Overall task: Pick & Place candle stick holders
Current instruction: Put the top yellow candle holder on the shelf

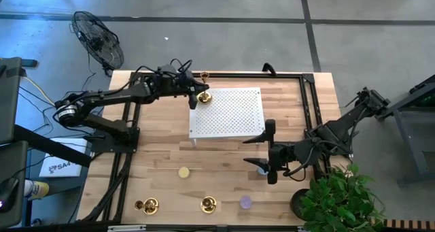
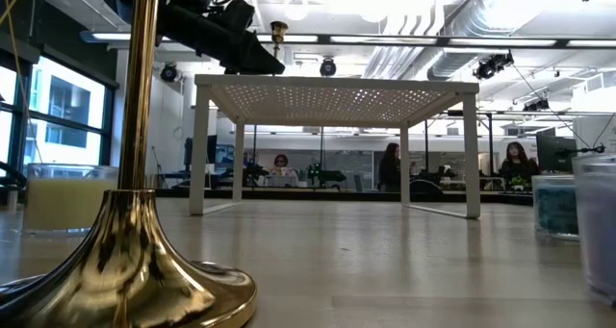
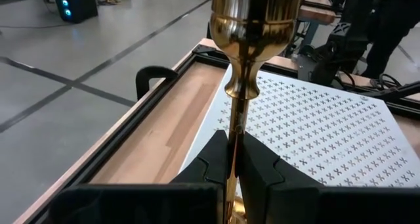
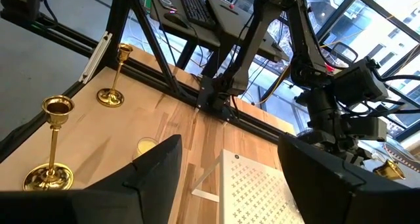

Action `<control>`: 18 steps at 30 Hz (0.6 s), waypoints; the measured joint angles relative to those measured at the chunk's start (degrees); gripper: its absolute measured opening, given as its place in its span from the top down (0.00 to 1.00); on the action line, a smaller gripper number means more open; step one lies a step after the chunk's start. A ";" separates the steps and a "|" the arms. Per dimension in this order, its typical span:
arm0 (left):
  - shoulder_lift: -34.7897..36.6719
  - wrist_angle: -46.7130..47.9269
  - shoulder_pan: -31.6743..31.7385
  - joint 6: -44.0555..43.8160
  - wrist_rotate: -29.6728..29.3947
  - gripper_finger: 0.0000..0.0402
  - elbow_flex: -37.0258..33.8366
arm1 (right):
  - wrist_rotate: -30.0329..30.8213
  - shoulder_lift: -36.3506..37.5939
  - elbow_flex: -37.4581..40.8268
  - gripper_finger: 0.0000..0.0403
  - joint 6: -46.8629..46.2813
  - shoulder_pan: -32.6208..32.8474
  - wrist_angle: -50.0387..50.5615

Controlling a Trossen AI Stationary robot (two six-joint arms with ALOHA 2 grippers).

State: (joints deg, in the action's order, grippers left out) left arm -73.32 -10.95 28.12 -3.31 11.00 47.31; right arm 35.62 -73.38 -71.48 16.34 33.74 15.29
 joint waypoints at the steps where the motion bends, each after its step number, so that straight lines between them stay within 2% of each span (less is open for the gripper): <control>1: 0.00 0.19 0.00 -0.07 -0.02 0.98 0.00 | 0.00 0.01 0.00 0.39 -0.02 0.00 0.00; 8: 0.09 3.00 -0.12 -1.28 0.03 0.98 0.09 | 0.00 0.00 0.00 0.39 -0.64 0.02 0.00; 18: 0.02 3.97 -4.02 -1.14 -0.67 0.98 0.02 | 0.00 0.00 0.00 0.39 -0.85 -0.02 0.00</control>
State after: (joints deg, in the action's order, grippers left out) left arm -73.30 -6.99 24.10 -4.45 10.33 47.33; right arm 35.62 -73.38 -71.48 15.49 33.71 15.29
